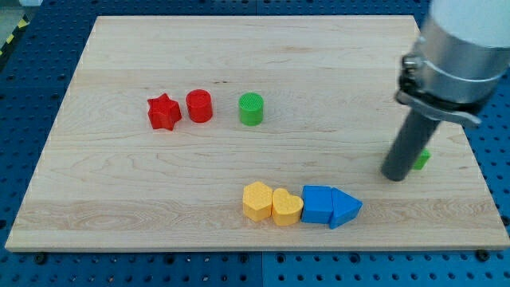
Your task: Push the green star to the right side of the green circle
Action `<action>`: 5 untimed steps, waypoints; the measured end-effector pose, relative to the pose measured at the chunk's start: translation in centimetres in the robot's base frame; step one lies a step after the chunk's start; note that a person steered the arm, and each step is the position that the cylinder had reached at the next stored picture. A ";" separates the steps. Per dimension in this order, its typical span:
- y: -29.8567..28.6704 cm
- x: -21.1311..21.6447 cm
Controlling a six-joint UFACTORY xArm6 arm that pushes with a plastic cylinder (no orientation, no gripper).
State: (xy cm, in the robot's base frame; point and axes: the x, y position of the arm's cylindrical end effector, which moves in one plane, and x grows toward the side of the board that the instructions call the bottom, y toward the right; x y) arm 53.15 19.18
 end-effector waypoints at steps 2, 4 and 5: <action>2.5 -1.8; 4.1 -3.9; 8.4 -2.1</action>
State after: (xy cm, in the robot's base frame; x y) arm 51.07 27.59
